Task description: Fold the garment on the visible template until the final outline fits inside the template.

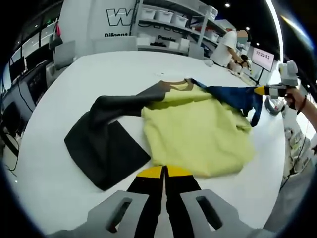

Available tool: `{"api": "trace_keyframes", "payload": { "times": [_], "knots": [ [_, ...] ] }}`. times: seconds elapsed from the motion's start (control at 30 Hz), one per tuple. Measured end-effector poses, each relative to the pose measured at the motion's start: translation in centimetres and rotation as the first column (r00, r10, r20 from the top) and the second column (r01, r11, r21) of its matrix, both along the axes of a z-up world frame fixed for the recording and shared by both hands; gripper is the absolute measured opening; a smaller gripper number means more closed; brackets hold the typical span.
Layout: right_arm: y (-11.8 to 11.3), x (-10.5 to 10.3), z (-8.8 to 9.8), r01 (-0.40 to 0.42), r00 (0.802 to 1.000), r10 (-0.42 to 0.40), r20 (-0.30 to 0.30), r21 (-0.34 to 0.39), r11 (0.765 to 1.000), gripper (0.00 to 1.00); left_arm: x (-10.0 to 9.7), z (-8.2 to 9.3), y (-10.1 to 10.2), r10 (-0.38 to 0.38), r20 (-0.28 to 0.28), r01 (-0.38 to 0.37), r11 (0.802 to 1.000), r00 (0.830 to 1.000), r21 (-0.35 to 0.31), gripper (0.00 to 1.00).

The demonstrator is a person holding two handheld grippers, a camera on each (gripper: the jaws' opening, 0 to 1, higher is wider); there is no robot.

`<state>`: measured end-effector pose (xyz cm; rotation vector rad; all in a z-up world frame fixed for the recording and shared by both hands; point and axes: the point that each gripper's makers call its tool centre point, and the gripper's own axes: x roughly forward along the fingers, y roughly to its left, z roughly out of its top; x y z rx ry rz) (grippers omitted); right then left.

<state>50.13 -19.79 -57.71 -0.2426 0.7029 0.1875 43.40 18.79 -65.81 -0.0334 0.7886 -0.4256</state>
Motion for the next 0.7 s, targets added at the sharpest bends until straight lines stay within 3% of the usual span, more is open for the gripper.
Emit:
{"api": "trace_keyframes", "payload": {
  "times": [0.2,0.4,0.6,0.7],
  "knots": [
    [-2.8,1.6,-1.0,0.012,1.000,-0.014,-0.026,-0.102,0.995,0.00,0.0,-0.1,0.0,-0.023,0.005,0.022,1.000,1.000,0.019,0.00],
    [-5.6,2.6,-3.0,0.053,0.993,-0.072,-0.089,-0.203,0.978,0.00,0.0,-0.3,0.0,-0.024,-0.002,0.024,1.000,1.000,0.015,0.00],
    [-8.4,3.7,-3.2,0.116,0.986,-0.141,-0.090,-0.244,0.963,0.00,0.0,-0.4,0.0,-0.024,-0.007,0.024,1.000,1.000,0.014,0.00],
    [-9.4,4.2,-2.9,0.163,0.980,-0.181,-0.079,-0.196,0.967,0.00,0.1,-0.1,0.0,-0.026,0.002,0.026,1.000,1.000,0.015,0.00]
  ]
}}
